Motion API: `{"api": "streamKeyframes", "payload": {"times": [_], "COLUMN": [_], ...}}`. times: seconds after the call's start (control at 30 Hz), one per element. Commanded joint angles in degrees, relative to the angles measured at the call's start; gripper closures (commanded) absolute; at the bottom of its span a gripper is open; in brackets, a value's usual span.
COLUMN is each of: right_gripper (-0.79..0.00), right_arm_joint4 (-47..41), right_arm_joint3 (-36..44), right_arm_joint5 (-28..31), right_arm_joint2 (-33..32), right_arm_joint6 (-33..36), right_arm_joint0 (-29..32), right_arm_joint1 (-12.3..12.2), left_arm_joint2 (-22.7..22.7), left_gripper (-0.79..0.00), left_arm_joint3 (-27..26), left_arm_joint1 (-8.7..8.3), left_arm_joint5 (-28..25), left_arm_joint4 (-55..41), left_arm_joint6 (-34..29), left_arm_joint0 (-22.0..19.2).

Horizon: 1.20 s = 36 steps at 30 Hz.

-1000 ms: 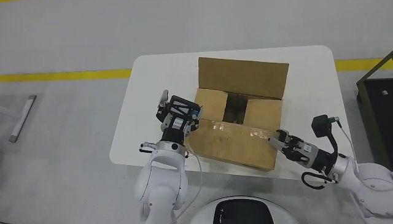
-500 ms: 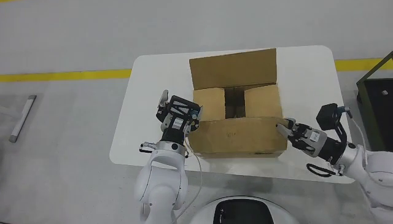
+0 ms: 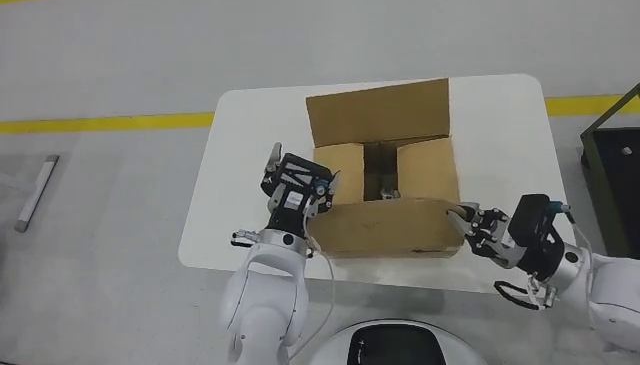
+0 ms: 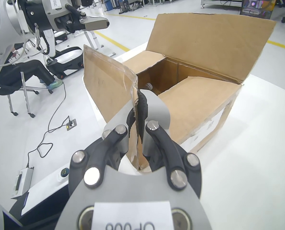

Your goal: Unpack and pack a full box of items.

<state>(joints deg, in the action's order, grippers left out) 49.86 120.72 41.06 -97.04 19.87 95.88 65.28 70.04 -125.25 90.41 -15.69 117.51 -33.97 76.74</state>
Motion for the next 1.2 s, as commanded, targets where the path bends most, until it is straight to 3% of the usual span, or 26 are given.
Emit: {"api": "streamKeyframes", "payload": {"times": [0.0, 0.43, 0.77, 0.83, 1.03, 1.07, 1.17], "right_gripper": [0.000, 0.000, -0.012, -0.206, -0.419, -0.502, -0.468], "right_arm_joint4": [2.6, 11.8, 11.5, 10.3, 4.9, 3.2, -4.3], "right_arm_joint3": [0.5, 3.4, 2.8, 2.5, 1.6, 1.4, 0.5], "right_arm_joint5": [0.5, 2.0, 0.5, 0.5, 0.0, 0.1, 0.6], "right_arm_joint2": [0.0, -0.5, -0.7, -0.8, -2.0, -2.3, -3.6], "right_arm_joint6": [-1.7, -11.2, -13.9, -14.0, -14.8, -15.0, -16.8], "right_arm_joint0": [0.7, 4.1, 5.0, 5.0, 5.2, 5.3, 5.8], "right_arm_joint1": [0.0, -0.2, -0.4, -0.4, -0.5, -0.5, -0.5], "left_arm_joint2": [-0.8, -5.7, -7.0, -7.1, -7.3, -7.4, -7.7], "left_gripper": [-0.785, -0.785, -0.785, -0.785, -0.785, -0.785, -0.785], "left_arm_joint3": [-0.1, 2.8, 1.2, 0.8, 0.0, -0.1, -0.6], "left_arm_joint1": [-0.06, -0.19, -0.55, -0.61, -0.91, -0.96, -1.10], "left_arm_joint5": [-2.0, -7.6, -14.3, -15.1, -18.4, -18.7, -19.5], "left_arm_joint4": [0.3, 4.3, 2.6, 2.1, 1.2, 1.2, 1.1], "left_arm_joint6": [-1.7, -7.5, -10.1, -10.1, -10.5, -10.5, -10.5], "left_arm_joint0": [-0.6, -4.9, -4.5, -4.6, -4.6, -4.5, -4.4]}}
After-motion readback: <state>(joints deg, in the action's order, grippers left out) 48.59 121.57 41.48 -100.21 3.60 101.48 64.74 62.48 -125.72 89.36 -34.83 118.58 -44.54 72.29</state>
